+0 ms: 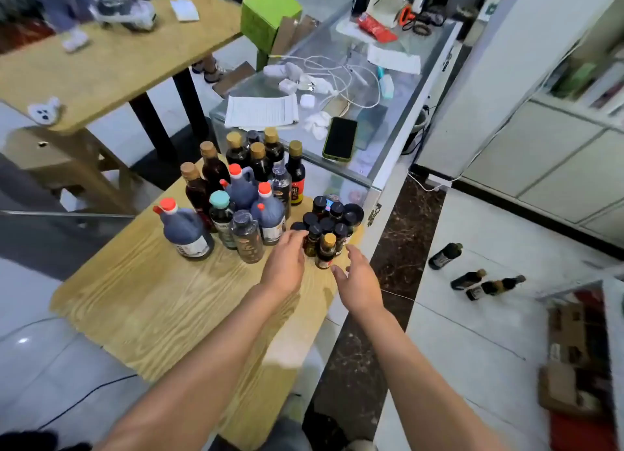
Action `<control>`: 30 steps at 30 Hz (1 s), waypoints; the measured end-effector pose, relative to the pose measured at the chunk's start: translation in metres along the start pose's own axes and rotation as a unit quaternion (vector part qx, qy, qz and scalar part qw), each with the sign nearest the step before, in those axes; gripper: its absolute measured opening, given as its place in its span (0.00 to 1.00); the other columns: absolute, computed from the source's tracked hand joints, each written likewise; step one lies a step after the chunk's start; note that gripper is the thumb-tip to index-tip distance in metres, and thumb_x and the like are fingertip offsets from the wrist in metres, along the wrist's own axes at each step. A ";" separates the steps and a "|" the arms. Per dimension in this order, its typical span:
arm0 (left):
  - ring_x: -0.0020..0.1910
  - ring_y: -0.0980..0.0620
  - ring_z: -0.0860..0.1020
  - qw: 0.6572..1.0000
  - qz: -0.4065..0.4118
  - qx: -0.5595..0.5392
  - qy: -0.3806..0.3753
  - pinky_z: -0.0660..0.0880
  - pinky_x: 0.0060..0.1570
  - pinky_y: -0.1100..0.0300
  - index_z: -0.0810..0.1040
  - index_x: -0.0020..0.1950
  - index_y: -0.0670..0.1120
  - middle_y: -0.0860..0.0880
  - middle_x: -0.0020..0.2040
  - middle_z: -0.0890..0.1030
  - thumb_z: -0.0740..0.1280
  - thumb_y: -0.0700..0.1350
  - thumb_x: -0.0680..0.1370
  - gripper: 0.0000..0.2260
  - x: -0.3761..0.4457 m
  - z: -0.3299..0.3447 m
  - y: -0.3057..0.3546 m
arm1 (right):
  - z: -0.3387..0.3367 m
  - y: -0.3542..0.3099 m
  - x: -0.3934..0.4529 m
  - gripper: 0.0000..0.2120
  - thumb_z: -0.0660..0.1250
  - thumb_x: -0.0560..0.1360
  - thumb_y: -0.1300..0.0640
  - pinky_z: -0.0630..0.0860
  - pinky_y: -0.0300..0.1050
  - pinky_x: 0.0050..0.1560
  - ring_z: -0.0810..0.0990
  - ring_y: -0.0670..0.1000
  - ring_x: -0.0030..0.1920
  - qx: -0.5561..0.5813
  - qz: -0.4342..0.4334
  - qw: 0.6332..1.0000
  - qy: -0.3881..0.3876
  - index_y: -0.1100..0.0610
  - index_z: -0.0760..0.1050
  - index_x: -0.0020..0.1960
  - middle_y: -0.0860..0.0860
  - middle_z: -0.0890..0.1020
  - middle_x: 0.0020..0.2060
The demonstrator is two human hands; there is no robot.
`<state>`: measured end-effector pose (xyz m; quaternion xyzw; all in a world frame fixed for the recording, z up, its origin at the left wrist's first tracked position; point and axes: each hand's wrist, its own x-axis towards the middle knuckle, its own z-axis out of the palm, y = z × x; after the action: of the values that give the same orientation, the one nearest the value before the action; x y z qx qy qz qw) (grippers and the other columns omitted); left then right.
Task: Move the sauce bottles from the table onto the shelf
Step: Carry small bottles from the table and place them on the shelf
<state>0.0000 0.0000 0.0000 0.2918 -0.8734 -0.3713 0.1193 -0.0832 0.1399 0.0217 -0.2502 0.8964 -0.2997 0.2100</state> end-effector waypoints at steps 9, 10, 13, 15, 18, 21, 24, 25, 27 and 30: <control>0.64 0.43 0.74 1.000 -0.026 0.005 -0.005 0.67 0.68 0.55 0.76 0.67 0.41 0.42 0.66 0.76 0.58 0.26 0.73 0.25 0.048 0.014 -0.015 | 0.017 0.002 0.048 0.26 0.63 0.80 0.57 0.71 0.53 0.65 0.70 0.57 0.70 -0.030 0.003 0.999 -0.017 0.55 0.61 0.76 0.53 0.68 0.72; 0.65 0.43 0.74 1.000 -0.026 0.010 -0.009 0.67 0.68 0.54 0.75 0.68 0.41 0.42 0.66 0.75 0.58 0.27 0.73 0.25 0.053 0.016 -0.019 | 0.020 0.002 0.054 0.26 0.63 0.80 0.57 0.72 0.53 0.64 0.70 0.57 0.70 -0.032 -0.002 0.999 -0.014 0.55 0.61 0.76 0.53 0.68 0.72; 0.65 0.42 0.73 0.999 -0.014 0.014 -0.027 0.68 0.68 0.51 0.73 0.70 0.42 0.42 0.67 0.74 0.59 0.29 0.75 0.25 0.061 0.024 -0.020 | 0.028 0.004 0.064 0.26 0.65 0.79 0.58 0.73 0.53 0.63 0.71 0.57 0.68 -0.030 -0.003 0.999 -0.022 0.54 0.62 0.75 0.53 0.70 0.71; 0.68 0.44 0.71 0.998 -0.019 0.027 -0.051 0.66 0.70 0.52 0.70 0.73 0.45 0.45 0.70 0.72 0.61 0.30 0.75 0.26 0.064 0.030 -0.022 | 0.032 0.008 0.067 0.27 0.65 0.79 0.58 0.74 0.53 0.60 0.73 0.58 0.66 -0.021 0.005 0.999 -0.031 0.53 0.62 0.75 0.53 0.71 0.69; 0.73 0.46 0.64 0.993 -0.026 0.067 -0.097 0.61 0.73 0.53 0.65 0.76 0.50 0.48 0.75 0.66 0.63 0.31 0.76 0.30 0.070 0.035 -0.024 | 0.036 0.009 0.069 0.26 0.66 0.78 0.58 0.74 0.52 0.56 0.76 0.59 0.62 0.003 0.018 0.999 -0.030 0.51 0.63 0.74 0.54 0.74 0.66; 0.70 0.45 0.67 0.991 -0.019 0.099 -0.085 0.64 0.70 0.51 0.65 0.76 0.48 0.47 0.71 0.71 0.64 0.33 0.76 0.29 0.077 0.039 -0.024 | 0.040 0.008 0.072 0.20 0.66 0.78 0.56 0.74 0.51 0.51 0.78 0.59 0.58 0.016 0.038 0.999 -0.007 0.50 0.67 0.69 0.54 0.78 0.61; 0.65 0.44 0.70 0.987 -0.020 0.122 -0.098 0.69 0.63 0.50 0.68 0.74 0.47 0.46 0.64 0.73 0.67 0.38 0.76 0.26 0.083 0.040 -0.023 | 0.038 0.007 0.077 0.14 0.67 0.78 0.54 0.73 0.49 0.46 0.79 0.58 0.54 0.030 0.045 0.998 0.008 0.52 0.70 0.62 0.53 0.81 0.55; 0.65 0.43 0.71 0.987 -0.016 0.124 -0.105 0.69 0.63 0.50 0.70 0.72 0.47 0.45 0.63 0.73 0.68 0.38 0.76 0.24 0.086 0.040 -0.023 | 0.037 0.008 0.078 0.13 0.67 0.77 0.54 0.73 0.50 0.46 0.79 0.58 0.53 0.040 0.045 0.998 0.004 0.52 0.70 0.61 0.53 0.82 0.53; 0.63 0.42 0.72 0.985 -0.005 0.129 -0.116 0.70 0.61 0.51 0.74 0.68 0.45 0.44 0.62 0.75 0.70 0.38 0.74 0.22 0.089 0.038 -0.019 | 0.035 0.008 0.076 0.13 0.68 0.77 0.55 0.74 0.52 0.46 0.79 0.59 0.51 0.060 0.044 0.997 -0.006 0.54 0.70 0.59 0.53 0.82 0.50; 0.57 0.42 0.77 0.987 -0.002 0.101 -0.124 0.73 0.56 0.50 0.76 0.61 0.46 0.44 0.57 0.81 0.71 0.37 0.72 0.17 0.085 0.034 -0.017 | 0.032 0.010 0.073 0.12 0.69 0.77 0.57 0.75 0.53 0.47 0.79 0.57 0.49 0.095 0.048 0.994 -0.014 0.56 0.70 0.57 0.51 0.80 0.47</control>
<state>-0.0755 -0.0403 -0.0364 0.2559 -0.9137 -0.3151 -0.0210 -0.1268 0.0911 -0.0245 -0.1903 0.8718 -0.3693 0.2595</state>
